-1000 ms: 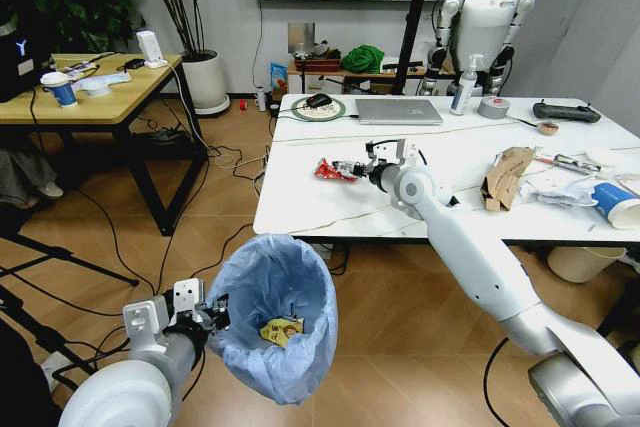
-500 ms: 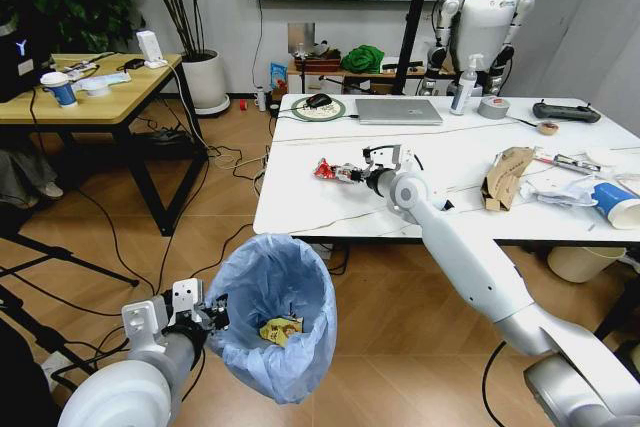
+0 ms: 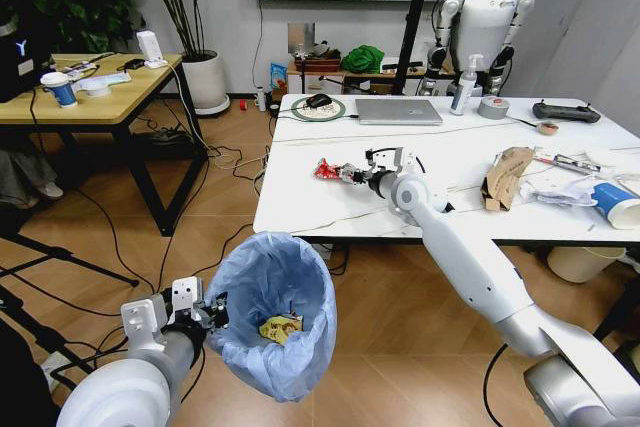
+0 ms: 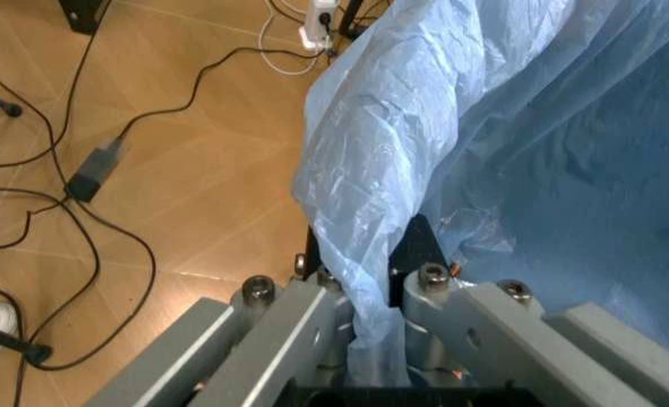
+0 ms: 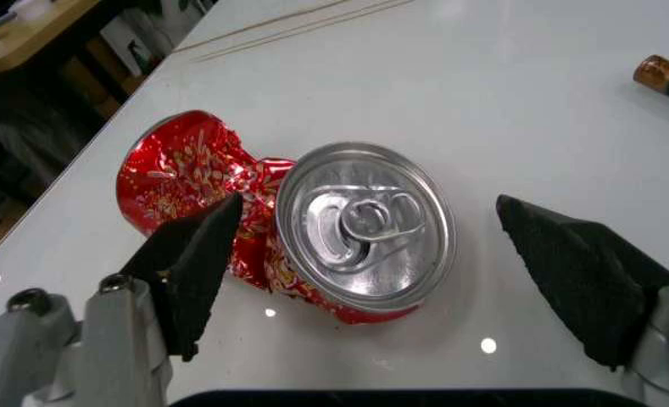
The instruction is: Pick up the trash bin and place the trash from the table into it.
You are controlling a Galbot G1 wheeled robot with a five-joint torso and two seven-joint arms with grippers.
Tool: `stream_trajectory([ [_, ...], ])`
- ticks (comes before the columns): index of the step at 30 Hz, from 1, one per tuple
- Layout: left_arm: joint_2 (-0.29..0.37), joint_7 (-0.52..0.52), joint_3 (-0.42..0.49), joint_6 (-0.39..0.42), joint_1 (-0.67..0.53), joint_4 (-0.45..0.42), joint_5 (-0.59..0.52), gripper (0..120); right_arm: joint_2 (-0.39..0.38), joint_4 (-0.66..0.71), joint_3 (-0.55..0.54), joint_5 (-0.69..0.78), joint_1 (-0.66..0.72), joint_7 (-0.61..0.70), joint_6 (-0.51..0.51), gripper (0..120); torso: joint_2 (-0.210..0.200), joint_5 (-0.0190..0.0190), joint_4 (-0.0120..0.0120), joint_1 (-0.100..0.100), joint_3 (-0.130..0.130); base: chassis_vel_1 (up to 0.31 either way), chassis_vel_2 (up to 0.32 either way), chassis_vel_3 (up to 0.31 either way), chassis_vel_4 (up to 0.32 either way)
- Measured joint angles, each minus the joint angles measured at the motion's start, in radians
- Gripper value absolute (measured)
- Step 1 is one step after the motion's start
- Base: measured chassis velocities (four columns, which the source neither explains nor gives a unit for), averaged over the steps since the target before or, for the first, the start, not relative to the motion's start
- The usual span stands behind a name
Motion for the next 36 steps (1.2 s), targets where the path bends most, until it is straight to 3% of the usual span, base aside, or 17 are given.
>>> stream_trajectory([
  [4,0.000,0.000,-0.001,0.000,0.000,0.000,0.000,0,0.001,0.004,-0.008,-0.003,-0.002,0.000,0.008,79,0.000,0.0000,0.0000,0.000,0.000,0.000,0.000,0.000,0.000],
  [10,0.002,0.001,-0.005,0.000,0.001,0.000,0.000,0,0.005,0.011,-0.023,-0.006,-0.001,0.003,0.016,57,0.000,0.0001,0.0001,0.000,0.000,0.000,0.000,0.000,0.000],
  [14,0.002,0.001,-0.006,0.000,0.002,0.000,0.000,0,0.005,0.015,-0.026,-0.008,-0.004,0.012,0.022,49,0.000,0.0000,0.0002,0.000,0.000,0.000,0.000,0.000,0.000],
  [28,0.004,0.002,-0.010,0.000,0.001,0.000,0.000,0,-0.004,0.083,0.002,0.009,-0.025,0.077,0.040,48,0.000,0.0001,0.0001,0.000,0.000,0.000,0.000,0.000,0.000],
  [33,0.000,0.003,-0.017,0.000,0.000,0.000,0.000,0,-0.028,0.197,0.031,0.057,-0.034,0.106,0.038,48,0.000,0.0000,0.0001,0.000,0.000,0.000,0.000,0.000,0.000],
  [36,-0.003,0.003,-0.017,0.000,-0.003,0.000,0.000,0,-0.079,0.383,0.035,0.132,-0.066,0.139,0.030,48,0.000,0.0000,0.0000,0.000,0.000,0.000,0.000,0.000,0.000],
])
